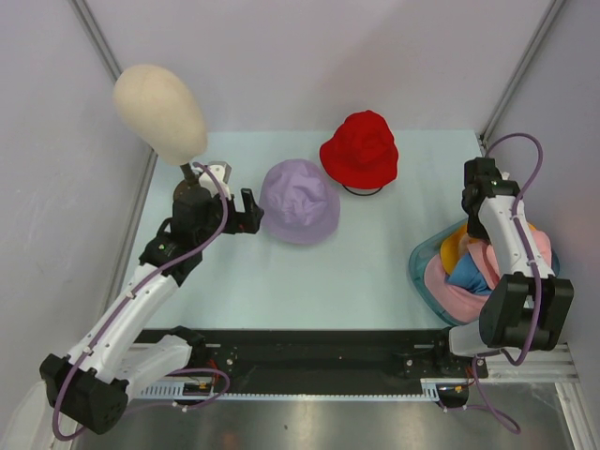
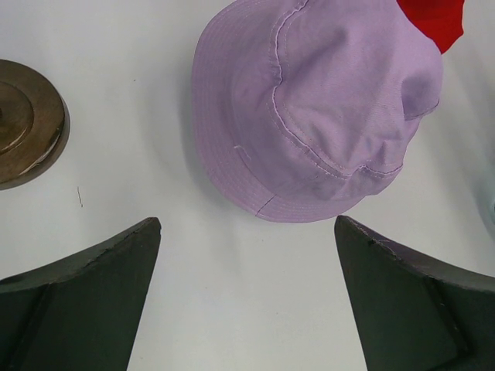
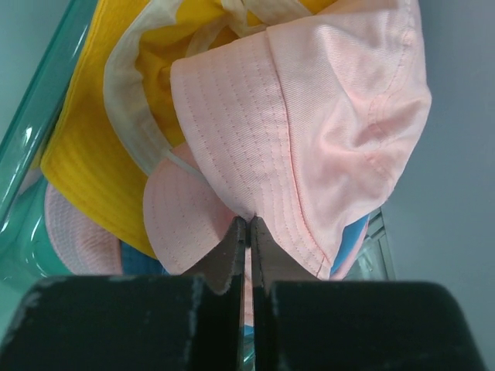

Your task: Stack the hats

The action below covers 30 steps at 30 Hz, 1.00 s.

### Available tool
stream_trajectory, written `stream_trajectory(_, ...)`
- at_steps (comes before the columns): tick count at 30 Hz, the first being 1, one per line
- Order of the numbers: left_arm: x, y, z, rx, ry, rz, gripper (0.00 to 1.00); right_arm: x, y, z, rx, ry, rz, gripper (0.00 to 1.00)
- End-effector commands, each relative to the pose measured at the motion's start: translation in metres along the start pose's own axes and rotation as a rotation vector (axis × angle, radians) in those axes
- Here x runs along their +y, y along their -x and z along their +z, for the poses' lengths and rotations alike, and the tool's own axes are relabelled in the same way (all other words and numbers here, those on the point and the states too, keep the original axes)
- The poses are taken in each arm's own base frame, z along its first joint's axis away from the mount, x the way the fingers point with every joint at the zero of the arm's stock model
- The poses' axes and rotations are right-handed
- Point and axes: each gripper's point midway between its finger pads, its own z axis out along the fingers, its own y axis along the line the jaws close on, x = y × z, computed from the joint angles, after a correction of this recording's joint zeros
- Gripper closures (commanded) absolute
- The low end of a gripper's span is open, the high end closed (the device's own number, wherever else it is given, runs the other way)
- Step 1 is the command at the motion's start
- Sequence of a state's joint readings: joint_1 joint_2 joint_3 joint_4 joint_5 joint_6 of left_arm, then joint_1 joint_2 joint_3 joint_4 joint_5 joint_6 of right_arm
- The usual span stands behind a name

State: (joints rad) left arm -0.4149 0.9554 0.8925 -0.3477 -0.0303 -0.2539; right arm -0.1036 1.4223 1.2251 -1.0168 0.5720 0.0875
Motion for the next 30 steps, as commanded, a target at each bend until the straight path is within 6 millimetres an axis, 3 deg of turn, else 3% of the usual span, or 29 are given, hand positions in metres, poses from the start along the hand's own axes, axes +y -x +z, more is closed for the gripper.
stream_trajectory(1, -0.005, 0.023, -0.008, -0.069, -0.013, 0.006, 0.0, -0.009, 0.008, 0.002, -0.036, -0.065, -0.003, 1.0)
stream_trajectory(3, -0.005, 0.024, -0.009, -0.072, -0.014, 0.009, 0.0, -0.004, 0.006, 0.006, -0.028, -0.058, -0.008, 0.98)
stream_trajectory(6, -0.004, 0.024, -0.01, -0.072, -0.007, 0.013, 0.0, 0.003, 0.007, 0.01, -0.028, -0.045, -0.011, 0.86)
stream_trajectory(13, -0.003, 0.022, -0.01, -0.071, -0.004, 0.007, 0.0, 0.012, 0.013, 0.018, -0.029, -0.062, -0.038, 0.69)
stream_trajectory(18, -0.002, 0.023, -0.01, -0.075, 0.003, 0.008, 0.0, 0.01, 0.017, 0.022, -0.031, -0.099, -0.046, 0.66)
stream_trajectory(25, -0.001, 0.022, -0.01, -0.075, 0.006, 0.008, 0.0, 0.014, 0.02, 0.027, -0.027, -0.114, -0.063, 0.52)
stream_trajectory(30, -0.001, 0.024, -0.008, -0.076, 0.008, 0.014, 0.0, 0.014, 0.021, 0.031, -0.023, -0.13, -0.076, 0.5)
